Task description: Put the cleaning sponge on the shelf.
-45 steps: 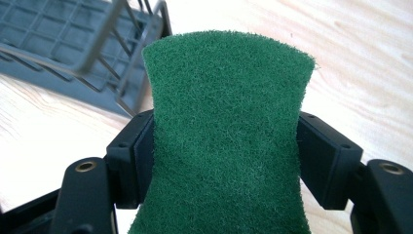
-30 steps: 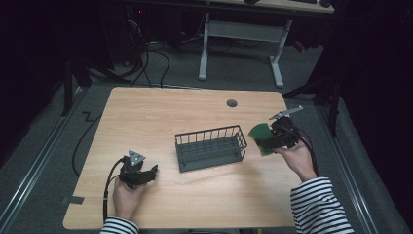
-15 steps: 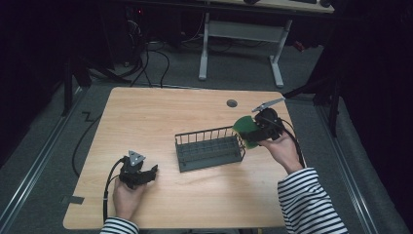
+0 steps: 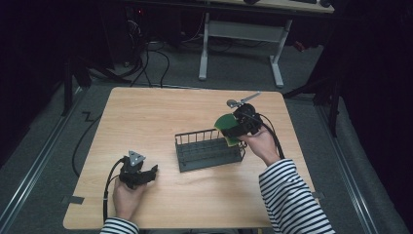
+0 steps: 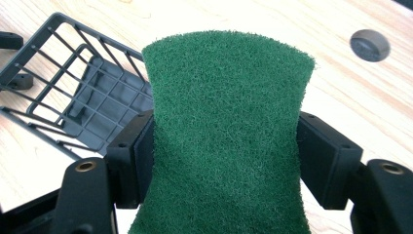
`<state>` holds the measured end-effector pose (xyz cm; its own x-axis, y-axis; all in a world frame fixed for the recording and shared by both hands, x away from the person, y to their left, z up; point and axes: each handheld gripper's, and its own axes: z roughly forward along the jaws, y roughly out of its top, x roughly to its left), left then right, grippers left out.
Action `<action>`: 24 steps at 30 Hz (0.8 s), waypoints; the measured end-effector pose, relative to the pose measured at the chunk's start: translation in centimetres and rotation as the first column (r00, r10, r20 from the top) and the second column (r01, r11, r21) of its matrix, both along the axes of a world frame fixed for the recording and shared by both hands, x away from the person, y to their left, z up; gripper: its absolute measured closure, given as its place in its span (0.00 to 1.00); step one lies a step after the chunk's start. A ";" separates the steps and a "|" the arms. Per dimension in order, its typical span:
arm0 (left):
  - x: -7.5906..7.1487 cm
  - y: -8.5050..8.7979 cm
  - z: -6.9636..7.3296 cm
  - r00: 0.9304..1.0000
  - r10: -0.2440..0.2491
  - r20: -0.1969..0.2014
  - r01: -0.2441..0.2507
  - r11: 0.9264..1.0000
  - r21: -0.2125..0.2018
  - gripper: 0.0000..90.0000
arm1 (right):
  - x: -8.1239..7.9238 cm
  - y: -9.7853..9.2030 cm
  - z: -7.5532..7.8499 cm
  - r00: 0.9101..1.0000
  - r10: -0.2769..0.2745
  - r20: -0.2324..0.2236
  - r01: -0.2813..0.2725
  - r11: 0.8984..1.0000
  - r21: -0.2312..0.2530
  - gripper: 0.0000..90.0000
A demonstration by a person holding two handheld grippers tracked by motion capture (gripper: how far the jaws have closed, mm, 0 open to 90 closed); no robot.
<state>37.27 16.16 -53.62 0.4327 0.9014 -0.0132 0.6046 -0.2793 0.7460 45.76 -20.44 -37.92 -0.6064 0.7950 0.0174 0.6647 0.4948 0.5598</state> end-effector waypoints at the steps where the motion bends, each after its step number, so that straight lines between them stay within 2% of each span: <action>1: 0.0 0.0 0.0 1.000 0.000 0.000 0.000 1.000 0.000 0.36 | 0.1 0.3 -0.2 1.000 0.001 -0.004 -0.001 1.000 -0.004 0.34; 13: 0.0 0.0 0.0 1.000 -0.002 0.000 0.002 1.000 -0.001 0.36 | 1.0 2.1 -1.9 1.000 -0.004 -0.027 0.003 1.000 -0.020 0.34; 17: 0.0 0.0 0.0 1.000 -0.002 0.000 0.002 1.000 -0.001 0.36 | 1.1 2.2 -2.4 0.999 -0.018 -0.033 0.017 1.000 -0.024 0.34; 24: 0.0 0.0 0.0 1.000 -0.002 0.000 0.002 1.000 -0.001 0.36 | 0.9 2.2 -2.8 0.999 -0.030 -0.019 0.030 0.999 -0.013 0.34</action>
<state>37.23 16.16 -53.61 0.4343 0.9006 -0.0140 0.6041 -0.2797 0.7462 46.69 -18.29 -40.72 -0.5821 0.8129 0.0190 0.6898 0.4814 0.5408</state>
